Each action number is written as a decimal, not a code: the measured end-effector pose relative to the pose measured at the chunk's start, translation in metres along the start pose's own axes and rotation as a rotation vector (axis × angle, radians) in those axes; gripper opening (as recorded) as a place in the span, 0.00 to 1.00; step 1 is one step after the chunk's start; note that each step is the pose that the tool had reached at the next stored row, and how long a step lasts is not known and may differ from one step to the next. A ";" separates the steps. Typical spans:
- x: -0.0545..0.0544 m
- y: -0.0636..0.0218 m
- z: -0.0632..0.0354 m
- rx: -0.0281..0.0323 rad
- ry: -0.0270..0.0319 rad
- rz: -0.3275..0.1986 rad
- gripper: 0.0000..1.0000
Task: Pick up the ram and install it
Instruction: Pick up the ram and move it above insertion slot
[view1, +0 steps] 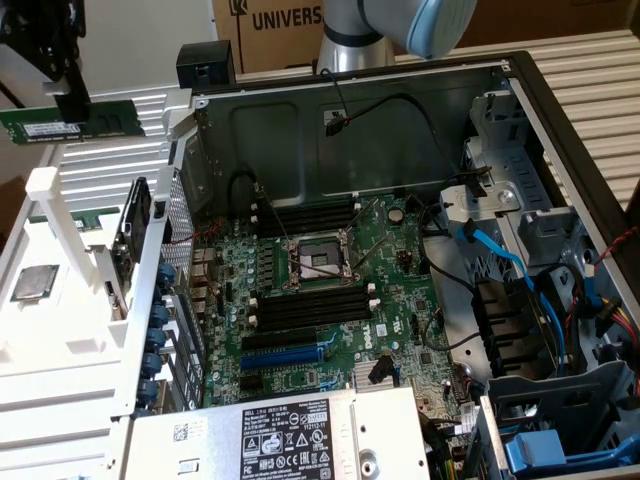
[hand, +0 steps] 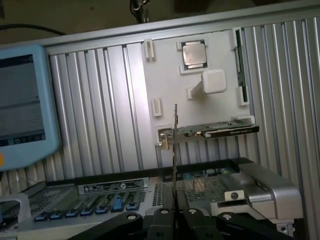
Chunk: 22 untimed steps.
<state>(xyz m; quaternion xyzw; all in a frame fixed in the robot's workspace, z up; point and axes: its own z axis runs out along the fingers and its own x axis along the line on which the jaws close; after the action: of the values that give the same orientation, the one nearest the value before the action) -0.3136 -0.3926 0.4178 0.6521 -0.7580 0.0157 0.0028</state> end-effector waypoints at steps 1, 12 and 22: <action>0.000 -0.0035 -0.0004 -0.0008 0.0002 -0.001 0.13; -0.007 -0.0639 -0.0022 -0.0049 0.0013 -0.011 0.13; -0.014 -0.1083 -0.0016 -0.0045 0.0018 -0.021 0.13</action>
<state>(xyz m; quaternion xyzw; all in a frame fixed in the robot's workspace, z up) -0.2045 -0.3953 0.4212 0.6600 -0.7511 0.0146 0.0051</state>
